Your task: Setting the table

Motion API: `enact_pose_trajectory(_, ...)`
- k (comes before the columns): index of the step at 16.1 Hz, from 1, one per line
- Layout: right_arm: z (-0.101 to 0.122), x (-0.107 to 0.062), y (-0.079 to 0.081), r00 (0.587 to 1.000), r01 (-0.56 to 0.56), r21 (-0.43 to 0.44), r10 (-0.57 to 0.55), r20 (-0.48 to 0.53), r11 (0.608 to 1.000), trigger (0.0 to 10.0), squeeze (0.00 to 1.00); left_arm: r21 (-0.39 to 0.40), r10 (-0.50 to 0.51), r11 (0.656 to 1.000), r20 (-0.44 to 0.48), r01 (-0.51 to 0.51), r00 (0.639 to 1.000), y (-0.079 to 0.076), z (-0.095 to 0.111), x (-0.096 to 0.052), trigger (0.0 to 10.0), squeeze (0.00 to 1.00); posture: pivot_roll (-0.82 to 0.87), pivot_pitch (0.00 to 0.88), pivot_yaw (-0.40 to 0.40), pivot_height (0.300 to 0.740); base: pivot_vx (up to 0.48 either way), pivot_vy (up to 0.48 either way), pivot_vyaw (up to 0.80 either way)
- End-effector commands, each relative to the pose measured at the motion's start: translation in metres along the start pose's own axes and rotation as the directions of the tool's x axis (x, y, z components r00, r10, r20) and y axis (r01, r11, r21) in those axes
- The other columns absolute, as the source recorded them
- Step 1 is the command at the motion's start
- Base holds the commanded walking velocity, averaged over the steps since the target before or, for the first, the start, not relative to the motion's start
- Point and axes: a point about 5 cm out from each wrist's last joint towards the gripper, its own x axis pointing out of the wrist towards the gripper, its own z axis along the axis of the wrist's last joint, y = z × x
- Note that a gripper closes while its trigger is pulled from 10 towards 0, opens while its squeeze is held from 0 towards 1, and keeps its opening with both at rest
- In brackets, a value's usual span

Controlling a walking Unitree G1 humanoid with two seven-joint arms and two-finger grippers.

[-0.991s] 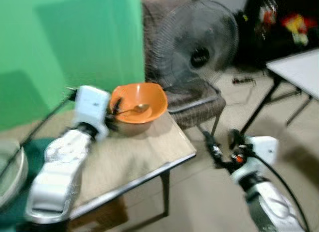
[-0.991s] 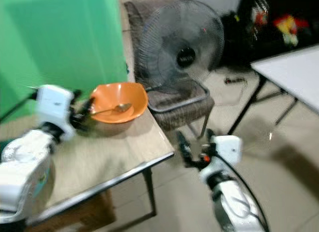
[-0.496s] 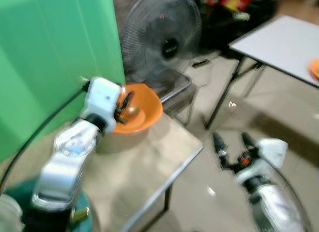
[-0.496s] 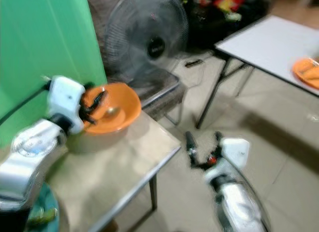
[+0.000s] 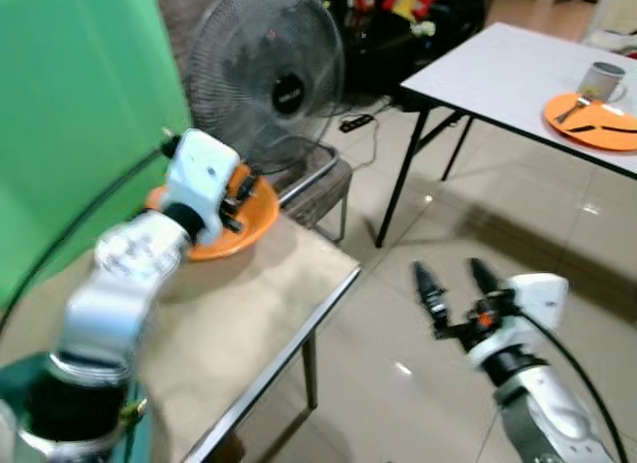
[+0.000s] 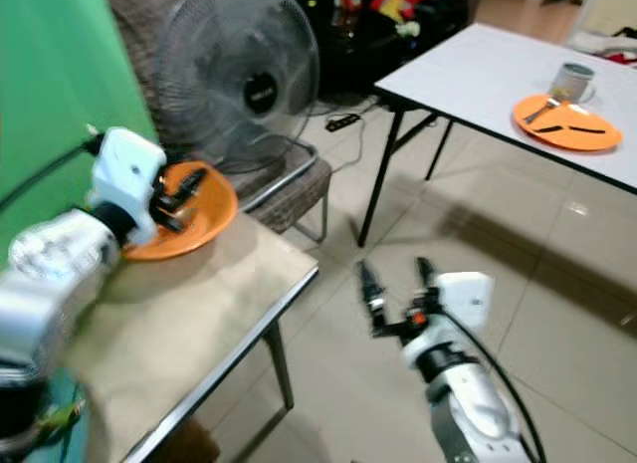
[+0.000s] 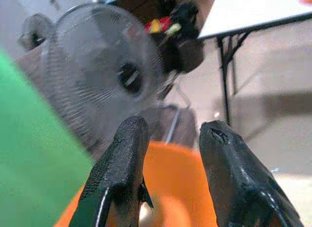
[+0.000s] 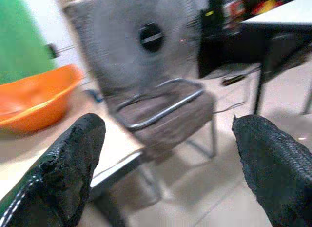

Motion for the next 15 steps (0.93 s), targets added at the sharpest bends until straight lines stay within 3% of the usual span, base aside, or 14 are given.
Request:
enact_pose_trajectory(1, 0.005, -0.001, 0.003, 0.998, -0.057, -0.02, 0.057, -0.008, 0.998, 10.0, 0.0, 0.023, -0.01, 1.0, -0.037, 0.011, 0.999, 0.008, -0.001, 0.003, 10.0, 0.85, 0.06, 0.0, 0.018, 0.74, 0.0, 0.0, 0.0)
enact_pose_trajectory(2, 0.007, -0.001, 0.003, 0.993, -0.117, -0.028, 0.117, -0.019, 0.993, 10.0, 1.0, -0.01, -0.041, 0.999, -0.083, 0.04, 0.996, 0.019, -0.002, 0.007, 10.0, 1.0, 0.06, 0.0, 0.018, 0.74, 0.0, 0.0, 0.0)
enact_pose_trajectory(3, 0.009, -0.001, 0.003, 0.987, -0.161, -0.032, 0.16, -0.027, 0.986, 10.0, 1.0, -0.054, -0.08, 0.996, -0.129, 0.074, 0.988, 0.025, -0.004, 0.009, 10.0, 1.0, 0.06, 0.0, 0.02, 0.74, 0.0, 0.0, 0.0)
enact_pose_trajectory(5, 0.01, -0.004, 0.006, 0.956, -0.284, -0.059, 0.278, -0.096, 0.957, 10.0, 1.0, -0.062, -0.261, 0.965, -0.262, 0.254, 0.929, 0.022, -0.017, 0.008, 10.0, 1.0, 0.06, 0.0, 0.019, 0.74, 0.0, 0.0, 0.0)
enact_pose_trajectory(6, 0.01, -0.005, 0.007, 0.942, -0.321, -0.056, 0.313, -0.118, 0.946, 10.0, 1.0, -0.057, -0.271, 0.962, -0.298, 0.266, 0.915, 0.024, -0.021, 0.01, 10.0, 1.0, 0.05, 0.0, 0.021, 0.74, 0.0, 0.0, 0.0)
enact_pose_trajectory(7, 0.011, -0.008, 0.011, 0.904, -0.407, -0.05, 0.394, -0.166, 0.912, 10.0, 1.0, -0.07, -0.303, 0.952, -0.371, 0.299, 0.878, 0.026, -0.027, 0.013, 10.0, 0.0, 0.05, 0.0, 0.021, 0.74, 0.0, 0.0, 0.0)
enact_pose_trajectory(8, 0.013, -0.009, 0.014, 0.874, -0.46, -0.041, 0.445, -0.195, 0.887, 10.0, 1.0, -0.103, -0.311, 0.95, -0.402, 0.295, 0.861, 0.03, -0.028, 0.019, 10.0, 0.0, 0.05, 0.0, 0.023, 0.74, 0.0, 0.0, 0.0)
enact_pose_trajectory(11, 0.015, -0.013, 0.014, 0.84, -0.509, -0.047, 0.484, -0.247, 0.859, 10.0, 1.0, -0.191, -0.348, 0.937, -0.444, 0.292, 0.826, 0.034, -0.033, 0.027, 10.0, 0.0, 0.04, 0.0, 0.023, 0.74, 0.0, 0.0, 0.0)
enact_pose_trajectory(12, 0.015, -0.016, 0.015, 0.823, -0.53, -0.04, 0.503, -0.264, 0.847, 10.0, 0.0, -0.177, -0.34, 0.94, -0.462, 0.29, 0.819, 0.036, -0.035, 0.028, 10.0, 0.0, 0.04, 0.0, 0.019, 0.74, 0.0, 0.0, 0.0)
enact_pose_trajectory(15, 0.017, -0.02, 0.02, 0.789, -0.567, -0.019, 0.537, -0.298, 0.823, 10.0, 0.0, -0.187, -0.384, 0.923, -0.497, 0.336, 0.778, 0.038, -0.04, 0.04, 10.0, 0.0, 0.04, 0.0, 0.019, 0.74, 0.0, 0.0, 0.0)
